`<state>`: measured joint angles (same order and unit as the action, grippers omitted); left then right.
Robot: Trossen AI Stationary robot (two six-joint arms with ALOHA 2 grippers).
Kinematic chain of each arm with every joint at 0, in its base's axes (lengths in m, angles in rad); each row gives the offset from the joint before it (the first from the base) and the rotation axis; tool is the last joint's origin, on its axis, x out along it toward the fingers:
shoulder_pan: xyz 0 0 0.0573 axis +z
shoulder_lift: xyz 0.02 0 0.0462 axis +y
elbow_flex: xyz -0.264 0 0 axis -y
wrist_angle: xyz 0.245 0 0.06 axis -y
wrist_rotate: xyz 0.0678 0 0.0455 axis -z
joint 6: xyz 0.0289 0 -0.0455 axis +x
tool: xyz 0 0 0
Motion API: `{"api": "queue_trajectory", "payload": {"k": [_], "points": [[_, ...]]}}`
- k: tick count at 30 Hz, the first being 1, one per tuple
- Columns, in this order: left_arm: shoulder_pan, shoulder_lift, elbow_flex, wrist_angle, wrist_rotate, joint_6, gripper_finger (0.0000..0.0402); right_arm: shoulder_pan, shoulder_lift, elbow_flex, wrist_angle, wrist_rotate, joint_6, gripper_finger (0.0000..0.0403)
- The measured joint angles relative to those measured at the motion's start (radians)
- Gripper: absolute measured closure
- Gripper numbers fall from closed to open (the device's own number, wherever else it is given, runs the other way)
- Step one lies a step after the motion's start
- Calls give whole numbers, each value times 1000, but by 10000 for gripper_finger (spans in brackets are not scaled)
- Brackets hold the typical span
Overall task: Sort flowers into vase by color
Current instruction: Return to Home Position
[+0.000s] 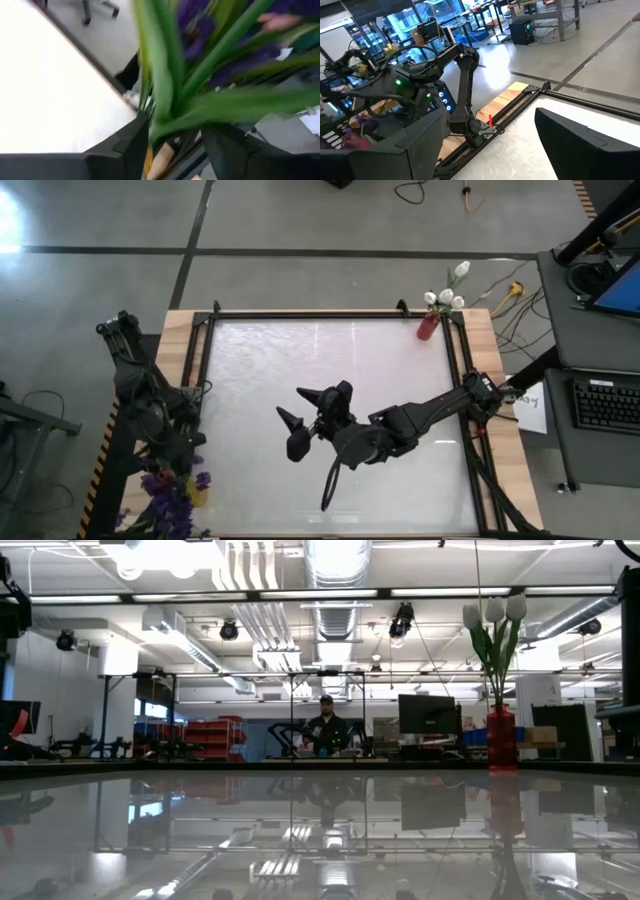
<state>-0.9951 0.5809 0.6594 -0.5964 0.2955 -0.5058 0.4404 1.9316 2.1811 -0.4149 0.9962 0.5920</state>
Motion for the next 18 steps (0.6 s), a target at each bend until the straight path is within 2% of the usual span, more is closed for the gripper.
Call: {"api": "queue_trajectory", "payload": {"k": [4, 8, 14, 18], "points": [[0, 13, 1, -76, 3, -29, 213, 1, 0, 0, -2, -11, -3, 104], [0, 28, 34, -144, 11, -67, 210, 7, 0, 0, -8, -11, -9, 105], [0, 56, 144, -212, 1, -54, 210, 19, 0, -1, -36, -12, -3, 105], [0, 82, 242, -333, -66, -22, 210, 36, 0, -1, -40, -12, 1, 103]]}}
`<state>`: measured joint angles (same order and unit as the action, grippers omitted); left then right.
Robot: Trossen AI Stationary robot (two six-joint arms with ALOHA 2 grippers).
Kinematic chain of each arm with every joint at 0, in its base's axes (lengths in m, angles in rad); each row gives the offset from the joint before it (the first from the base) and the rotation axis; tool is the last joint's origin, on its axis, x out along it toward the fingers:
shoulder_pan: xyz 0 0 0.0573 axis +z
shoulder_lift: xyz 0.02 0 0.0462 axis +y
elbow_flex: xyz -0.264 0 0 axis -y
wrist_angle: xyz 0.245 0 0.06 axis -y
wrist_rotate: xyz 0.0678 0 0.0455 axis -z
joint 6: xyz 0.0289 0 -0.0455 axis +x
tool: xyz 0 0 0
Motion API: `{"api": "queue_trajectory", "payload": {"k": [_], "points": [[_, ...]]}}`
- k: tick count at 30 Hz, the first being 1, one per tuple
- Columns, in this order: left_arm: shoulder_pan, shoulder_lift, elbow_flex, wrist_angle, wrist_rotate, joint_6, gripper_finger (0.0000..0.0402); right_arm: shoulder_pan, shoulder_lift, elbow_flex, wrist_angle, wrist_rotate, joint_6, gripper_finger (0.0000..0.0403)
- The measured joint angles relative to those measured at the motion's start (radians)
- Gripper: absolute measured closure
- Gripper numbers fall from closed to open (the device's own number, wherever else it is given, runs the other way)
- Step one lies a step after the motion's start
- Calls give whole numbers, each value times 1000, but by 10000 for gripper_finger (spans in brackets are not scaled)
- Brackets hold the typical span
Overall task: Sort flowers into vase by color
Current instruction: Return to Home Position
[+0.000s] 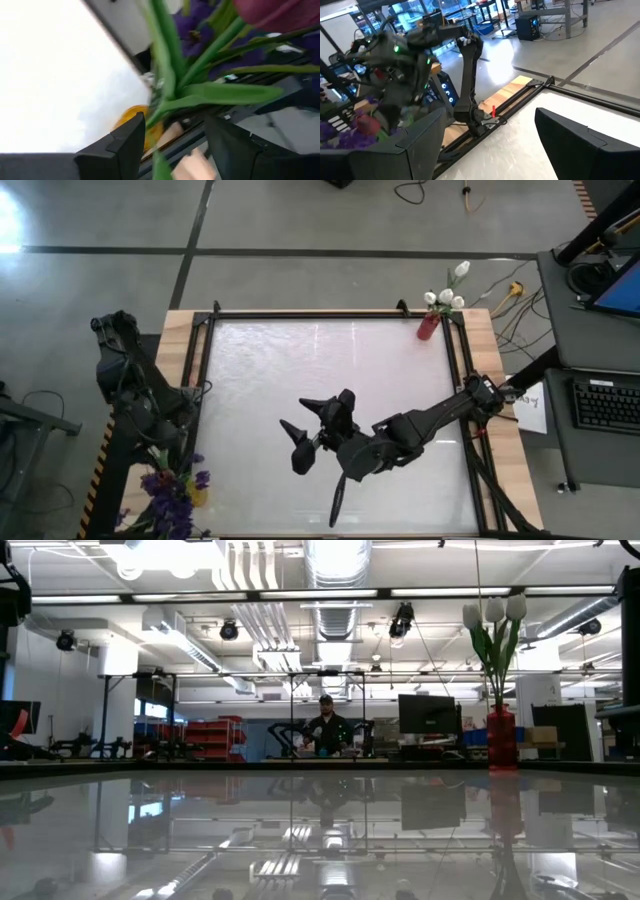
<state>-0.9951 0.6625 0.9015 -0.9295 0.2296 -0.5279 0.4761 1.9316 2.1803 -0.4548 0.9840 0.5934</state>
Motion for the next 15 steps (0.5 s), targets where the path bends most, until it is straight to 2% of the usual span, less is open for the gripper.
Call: {"api": "queue_trajectory", "payload": {"k": [7, 10, 15], "points": [[-1, 42, 200, -264, -204, 13, 210, 26, 0, 0, -12, 0, 1, 111], [-1, 43, 275, -274, -318, 15, 210, 30, 1, 0, -13, -21, 2, 116], [0, 30, 370, -234, -582, 53, 214, 20, 2, -3, -28, -134, 2, 131]]}}
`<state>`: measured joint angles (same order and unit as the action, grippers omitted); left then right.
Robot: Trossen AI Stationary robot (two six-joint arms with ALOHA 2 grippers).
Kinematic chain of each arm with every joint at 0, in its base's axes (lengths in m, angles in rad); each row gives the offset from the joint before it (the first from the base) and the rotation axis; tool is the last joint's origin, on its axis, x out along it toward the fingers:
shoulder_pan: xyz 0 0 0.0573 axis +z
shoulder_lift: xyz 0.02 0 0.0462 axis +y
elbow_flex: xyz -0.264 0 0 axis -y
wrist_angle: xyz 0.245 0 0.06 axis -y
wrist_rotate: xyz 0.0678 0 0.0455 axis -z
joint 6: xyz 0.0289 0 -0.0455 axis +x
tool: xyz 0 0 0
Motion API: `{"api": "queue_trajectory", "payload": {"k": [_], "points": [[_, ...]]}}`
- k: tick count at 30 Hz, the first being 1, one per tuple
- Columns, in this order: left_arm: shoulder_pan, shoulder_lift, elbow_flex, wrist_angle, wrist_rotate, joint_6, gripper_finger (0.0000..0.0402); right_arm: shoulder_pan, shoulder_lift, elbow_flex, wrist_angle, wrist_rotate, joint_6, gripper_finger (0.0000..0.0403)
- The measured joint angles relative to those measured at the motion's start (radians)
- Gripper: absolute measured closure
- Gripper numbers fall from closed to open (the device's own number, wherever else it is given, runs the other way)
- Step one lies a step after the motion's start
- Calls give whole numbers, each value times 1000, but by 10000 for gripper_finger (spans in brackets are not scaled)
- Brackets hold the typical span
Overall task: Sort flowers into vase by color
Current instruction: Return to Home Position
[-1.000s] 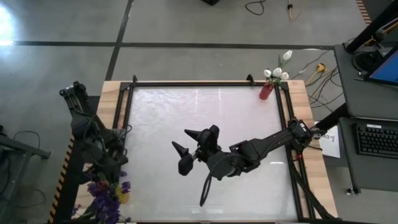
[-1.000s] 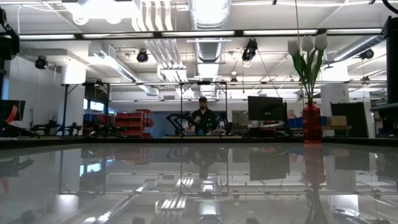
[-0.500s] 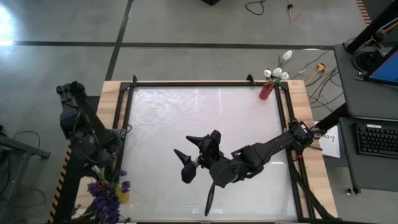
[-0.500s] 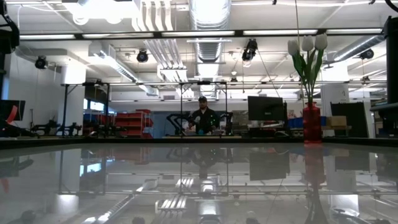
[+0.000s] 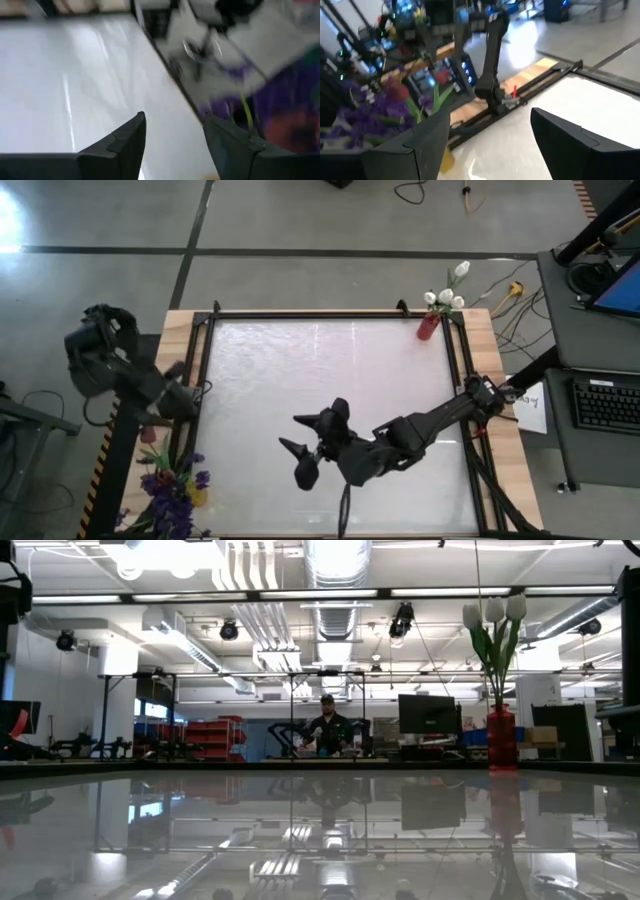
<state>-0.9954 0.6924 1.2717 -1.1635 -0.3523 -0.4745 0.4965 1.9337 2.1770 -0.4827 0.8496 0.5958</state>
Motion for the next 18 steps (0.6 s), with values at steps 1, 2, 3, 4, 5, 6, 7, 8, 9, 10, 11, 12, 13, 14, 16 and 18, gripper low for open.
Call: {"api": "queue_trajectory", "payload": {"k": [1, 2, 3, 4, 5, 6, 7, 8, 9, 10, 11, 12, 13, 14, 16, 18], "points": [[0, -8, 6, 30, -42, 19, 218, -7, 0, -4, -13, -22, 5, 136], [1, -19, 7, 70, -80, 46, 224, -15, 0, -7, -30, -42, 9, 140], [0, -29, 5, 107, -112, 71, 230, -23, 0, -11, -50, -58, 10, 145], [1, -41, -4, 149, -147, 97, 237, -32, 0, -15, -69, -71, 8, 151], [2, -54, -17, 184, -184, 118, 245, -42, 1, -19, -86, -76, 2, 156], [3, -68, -36, 215, -226, 134, 255, -54, 1, -23, -101, -82, -12, 162], [3, -82, -58, 248, -274, 143, 265, -66, 1, -27, -114, -91, -25, 167], [4, -97, -84, 281, -320, 149, 275, -81, 1, -31, -121, -103, -45, 173], [4, -113, -114, 315, -360, 152, 287, -97, 1, -36, -122, -120, -70, 178], [4, -129, -147, 353, -394, 153, 298, -114, 1, -40, -121, -141, -94, 184], [4, -144, -179, 392, -409, 154, 310, -132, 1, -43, -121, -164, -111, 190], [4, -157, -211, 439, -409, 160, 322, -151, 1, -49, -120, -194, -136, 196], [4, -165, -244, 492, -409, 166, 334, -170, 1, -53, -120, -226, -164, 202], [5, -170, -277, 548, -408, 175, 345, -189, 1, -57, -120, -254, -192, 209], [7, -172, -344, 666, -407, 191, 367, -228, 1, -64, -119, -316, -236, 222], [21, -167, -404, 771, -406, 206, 387, -267, 1, -70, -119, -397, -281, 235]]}}
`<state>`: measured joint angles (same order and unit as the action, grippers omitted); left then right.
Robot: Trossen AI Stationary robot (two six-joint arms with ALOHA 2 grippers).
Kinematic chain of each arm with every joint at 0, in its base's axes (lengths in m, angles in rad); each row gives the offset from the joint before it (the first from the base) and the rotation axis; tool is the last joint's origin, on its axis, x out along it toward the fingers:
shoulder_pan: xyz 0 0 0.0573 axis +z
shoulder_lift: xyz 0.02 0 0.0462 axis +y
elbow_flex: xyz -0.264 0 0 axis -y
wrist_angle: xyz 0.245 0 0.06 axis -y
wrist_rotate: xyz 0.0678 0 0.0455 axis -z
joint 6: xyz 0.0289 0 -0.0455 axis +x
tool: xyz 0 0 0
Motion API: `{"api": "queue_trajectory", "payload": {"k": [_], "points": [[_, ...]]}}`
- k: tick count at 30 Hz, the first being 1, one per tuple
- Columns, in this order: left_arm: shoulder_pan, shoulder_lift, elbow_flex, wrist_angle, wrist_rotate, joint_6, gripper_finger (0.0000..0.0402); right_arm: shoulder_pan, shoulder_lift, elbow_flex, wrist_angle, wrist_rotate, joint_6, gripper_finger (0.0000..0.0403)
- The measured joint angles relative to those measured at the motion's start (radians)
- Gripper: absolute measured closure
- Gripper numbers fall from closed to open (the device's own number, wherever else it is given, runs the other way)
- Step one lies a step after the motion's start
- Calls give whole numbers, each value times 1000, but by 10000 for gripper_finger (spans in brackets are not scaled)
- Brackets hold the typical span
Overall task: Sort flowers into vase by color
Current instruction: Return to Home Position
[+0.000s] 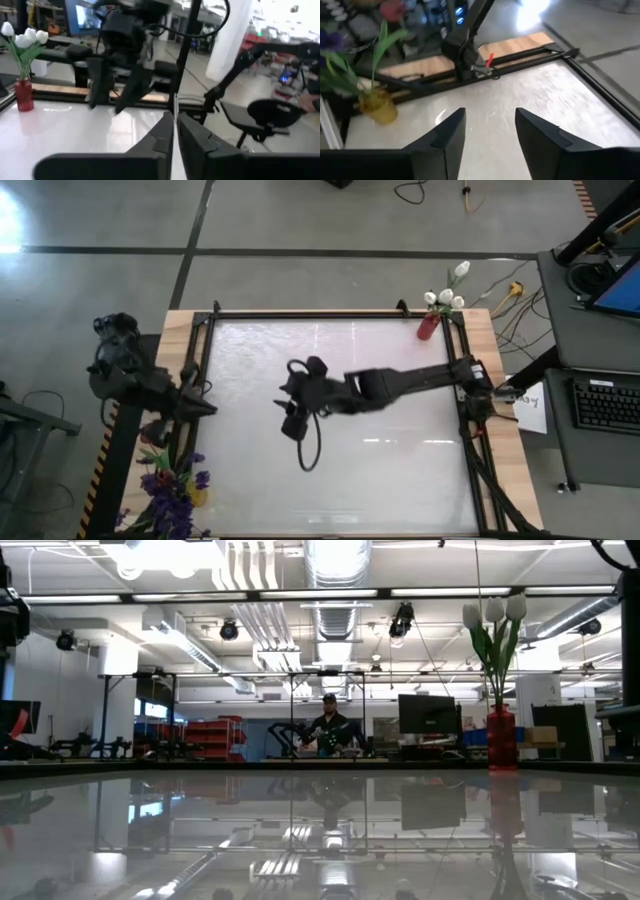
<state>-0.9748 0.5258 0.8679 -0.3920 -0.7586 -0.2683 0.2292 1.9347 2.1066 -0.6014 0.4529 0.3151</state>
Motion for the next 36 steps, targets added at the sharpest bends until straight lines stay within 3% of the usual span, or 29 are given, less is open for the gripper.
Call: {"api": "queue_trajectory", "payload": {"k": [4, 10, 14, 21, 26, 31, 36], "points": [[91, 28, -87, 121, 7, -27, 398, -73, 0, -9, 23, -146, -97, 262], [330, 98, -137, 171, 172, -107, 401, -178, 0, -30, 134, -354, -211, 301], [474, 136, -134, 187, 244, -51, 401, -226, -4, -38, 161, -416, -262, 325], [608, 100, -141, 218, 246, 25, 401, -277, -88, -105, 178, -492, -326, 362], [633, 61, -197, 243, 260, 27, 401, -305, -206, -266, 222, -506, -334, 378], [680, 46, -272, 414, 424, 27, 402, -319, -377, -508, 371, -508, -311, 385], [840, 69, -355, 553, 576, -14, 402, -322, -537, -726, 489, -509, -282, 385]]}}
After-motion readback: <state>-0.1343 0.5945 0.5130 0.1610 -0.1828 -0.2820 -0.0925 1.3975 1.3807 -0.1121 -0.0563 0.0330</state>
